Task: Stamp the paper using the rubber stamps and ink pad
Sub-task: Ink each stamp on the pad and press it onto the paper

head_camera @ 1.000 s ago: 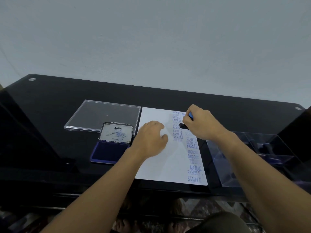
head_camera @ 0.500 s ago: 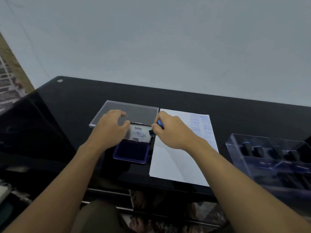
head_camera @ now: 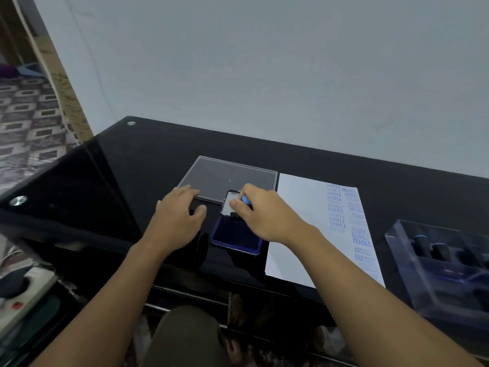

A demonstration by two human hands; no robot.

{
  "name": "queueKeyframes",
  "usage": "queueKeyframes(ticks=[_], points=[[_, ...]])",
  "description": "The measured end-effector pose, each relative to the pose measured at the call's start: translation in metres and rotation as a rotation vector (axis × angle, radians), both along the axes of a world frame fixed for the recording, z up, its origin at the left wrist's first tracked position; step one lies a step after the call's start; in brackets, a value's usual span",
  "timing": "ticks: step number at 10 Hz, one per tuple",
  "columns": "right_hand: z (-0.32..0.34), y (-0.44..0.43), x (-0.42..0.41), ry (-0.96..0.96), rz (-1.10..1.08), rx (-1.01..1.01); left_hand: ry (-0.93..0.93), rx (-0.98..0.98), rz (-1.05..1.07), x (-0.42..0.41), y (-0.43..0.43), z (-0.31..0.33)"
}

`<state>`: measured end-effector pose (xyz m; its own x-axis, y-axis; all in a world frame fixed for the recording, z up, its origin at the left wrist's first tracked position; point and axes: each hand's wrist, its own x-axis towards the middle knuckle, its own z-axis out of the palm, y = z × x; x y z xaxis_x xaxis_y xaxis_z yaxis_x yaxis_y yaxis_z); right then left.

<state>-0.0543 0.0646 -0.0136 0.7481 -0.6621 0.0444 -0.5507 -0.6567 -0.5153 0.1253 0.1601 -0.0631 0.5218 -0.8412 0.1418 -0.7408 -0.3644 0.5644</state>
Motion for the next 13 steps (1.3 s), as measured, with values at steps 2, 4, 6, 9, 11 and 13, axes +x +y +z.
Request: queueKeyframes(ticks=[2, 4, 6, 9, 11, 13], points=[[-0.004, 0.008, 0.008, 0.028, -0.001, -0.006, -0.023, 0.039, 0.014, -0.001, 0.005, -0.024], [-0.009, 0.012, 0.016, 0.142, 0.079, -0.049, -0.165, 0.105, 0.025, -0.006, 0.012, -0.043], [-0.009, 0.013, 0.022, 0.192, 0.152, -0.072, -0.19, 0.088, 0.031, -0.008, 0.012, -0.044], [-0.013, 0.013, 0.029, 0.223, 0.164, -0.138, -0.215, 0.083, 0.051, -0.009, 0.012, -0.045], [-0.024, 0.015, 0.034, 0.214, 0.144, -0.186, -0.221, 0.095, 0.052, -0.009, 0.012, -0.045], [-0.027, 0.014, 0.036, 0.214, 0.124, -0.202, -0.225, 0.083, 0.063, -0.01, 0.012, -0.044]])
